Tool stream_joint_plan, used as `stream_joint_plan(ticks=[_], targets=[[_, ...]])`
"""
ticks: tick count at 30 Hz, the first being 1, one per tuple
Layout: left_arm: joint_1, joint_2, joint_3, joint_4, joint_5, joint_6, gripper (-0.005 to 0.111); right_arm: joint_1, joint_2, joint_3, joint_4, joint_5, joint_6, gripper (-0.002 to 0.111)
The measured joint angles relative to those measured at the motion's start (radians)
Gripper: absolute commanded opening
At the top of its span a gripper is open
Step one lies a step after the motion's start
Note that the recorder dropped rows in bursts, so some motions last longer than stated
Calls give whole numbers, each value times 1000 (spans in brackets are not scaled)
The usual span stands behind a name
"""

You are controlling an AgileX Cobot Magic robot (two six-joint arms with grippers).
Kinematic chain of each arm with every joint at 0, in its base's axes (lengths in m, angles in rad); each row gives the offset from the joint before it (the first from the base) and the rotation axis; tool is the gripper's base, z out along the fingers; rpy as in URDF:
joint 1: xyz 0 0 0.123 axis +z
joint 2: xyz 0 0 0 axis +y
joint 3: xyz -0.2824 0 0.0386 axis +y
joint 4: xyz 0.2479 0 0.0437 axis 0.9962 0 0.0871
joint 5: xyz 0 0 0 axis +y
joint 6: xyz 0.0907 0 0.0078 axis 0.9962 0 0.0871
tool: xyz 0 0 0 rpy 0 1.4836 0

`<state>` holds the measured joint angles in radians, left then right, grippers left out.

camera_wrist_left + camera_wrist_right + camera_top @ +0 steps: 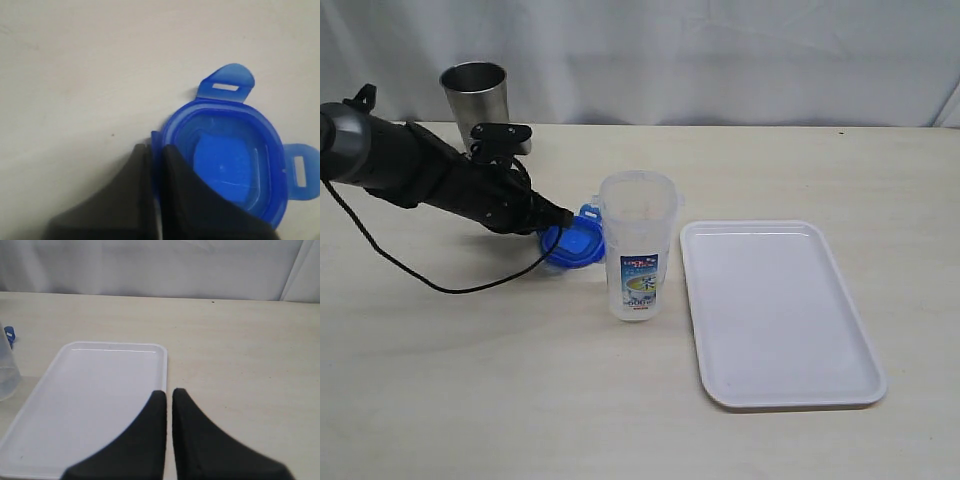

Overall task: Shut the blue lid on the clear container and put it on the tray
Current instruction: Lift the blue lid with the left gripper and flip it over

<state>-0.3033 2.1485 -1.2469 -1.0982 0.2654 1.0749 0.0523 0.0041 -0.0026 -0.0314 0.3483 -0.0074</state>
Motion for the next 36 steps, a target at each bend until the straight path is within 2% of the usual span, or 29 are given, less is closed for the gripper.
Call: stream_joint_plan(ticks=[20, 26, 32, 36], targets=[[0, -276, 0, 204, 58, 0, 0, 0, 0, 0, 0, 0, 0, 5], [-3, -373, 2, 332, -26, 0, 0, 0, 0, 0, 0, 0, 0, 5], [-94, -413, 2, 466, -175, 0, 0, 0, 0, 0, 0, 0, 0, 5], [-134, -413, 2, 503, -230, 0, 0, 0, 0, 0, 0, 0, 0, 5]])
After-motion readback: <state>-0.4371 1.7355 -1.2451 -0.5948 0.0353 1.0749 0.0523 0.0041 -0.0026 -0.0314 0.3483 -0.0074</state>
